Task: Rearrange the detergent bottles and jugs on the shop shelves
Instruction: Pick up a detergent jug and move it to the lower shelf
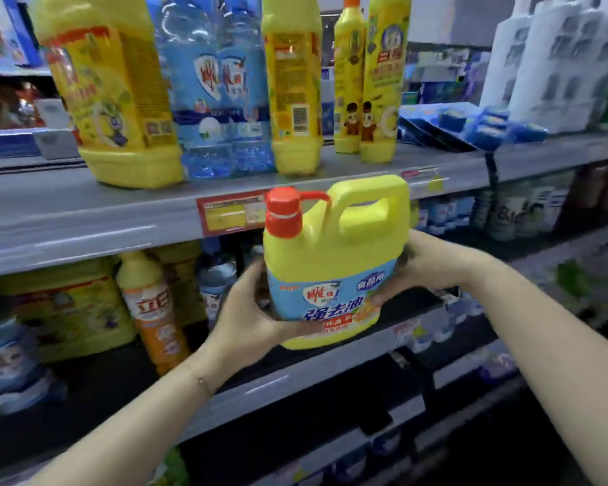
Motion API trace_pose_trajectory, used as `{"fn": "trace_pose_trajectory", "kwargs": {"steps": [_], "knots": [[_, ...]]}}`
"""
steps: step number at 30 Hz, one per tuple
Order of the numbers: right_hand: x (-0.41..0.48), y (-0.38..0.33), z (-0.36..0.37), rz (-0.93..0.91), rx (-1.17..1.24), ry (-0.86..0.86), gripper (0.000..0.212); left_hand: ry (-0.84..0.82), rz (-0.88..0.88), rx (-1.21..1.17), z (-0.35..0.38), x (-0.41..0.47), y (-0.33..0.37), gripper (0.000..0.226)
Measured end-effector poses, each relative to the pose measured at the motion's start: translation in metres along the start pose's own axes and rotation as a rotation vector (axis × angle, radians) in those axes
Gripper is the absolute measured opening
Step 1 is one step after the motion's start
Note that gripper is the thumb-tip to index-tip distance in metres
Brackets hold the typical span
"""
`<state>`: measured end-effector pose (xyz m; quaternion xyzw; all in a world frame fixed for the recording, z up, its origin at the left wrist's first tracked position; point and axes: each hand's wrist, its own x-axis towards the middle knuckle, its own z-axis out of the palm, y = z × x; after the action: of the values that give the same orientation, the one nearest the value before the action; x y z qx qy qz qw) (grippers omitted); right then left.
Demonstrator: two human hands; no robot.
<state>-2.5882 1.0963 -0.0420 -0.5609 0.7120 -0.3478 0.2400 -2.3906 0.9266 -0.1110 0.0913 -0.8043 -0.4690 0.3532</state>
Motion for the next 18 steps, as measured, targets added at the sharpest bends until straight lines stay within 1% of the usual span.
{"fn": "trace_pose_trajectory", "kwargs": {"steps": [2,3,6,7,9,12,13,14,15,16,18], "knots": [[0.019,0.032,0.0,0.042,-0.045,0.0,0.051,0.041,-0.065,0.027,0.016,0.006,-0.018,0.083],[0.029,0.046,0.0,0.056,-0.065,0.003,0.054,0.05,-0.091,0.023,0.023,0.01,-0.027,0.082],[0.054,0.076,0.0,0.078,-0.044,0.022,0.079,0.091,-0.143,0.019,0.038,0.025,-0.051,0.078],[0.061,0.084,0.0,0.07,-0.016,0.019,0.08,0.108,-0.154,0.024,0.043,0.029,-0.059,0.077],[0.071,0.1,0.0,0.047,0.014,0.004,0.074,0.125,-0.183,0.02,0.051,0.034,-0.072,0.077],[0.082,0.121,0.001,0.038,0.024,-0.005,0.066,0.143,-0.227,-0.015,0.065,0.036,-0.088,0.083],[0.086,0.124,0.003,0.031,0.033,0.029,0.059,0.151,-0.243,-0.003,0.069,0.036,-0.091,0.084],[0.09,0.127,0.005,0.021,0.057,0.102,0.048,0.161,-0.258,0.015,0.072,0.037,-0.093,0.083],[0.093,0.127,0.009,0.007,0.094,0.2,0.036,0.171,-0.273,0.062,0.074,0.039,-0.092,0.082],[0.095,0.126,0.013,0.002,0.101,0.3,0.03,0.178,-0.281,0.119,0.076,0.042,-0.091,0.081],[0.096,0.122,0.023,-0.013,-0.018,0.456,0.03,0.178,-0.295,0.276,0.077,0.048,-0.09,0.084]]}}
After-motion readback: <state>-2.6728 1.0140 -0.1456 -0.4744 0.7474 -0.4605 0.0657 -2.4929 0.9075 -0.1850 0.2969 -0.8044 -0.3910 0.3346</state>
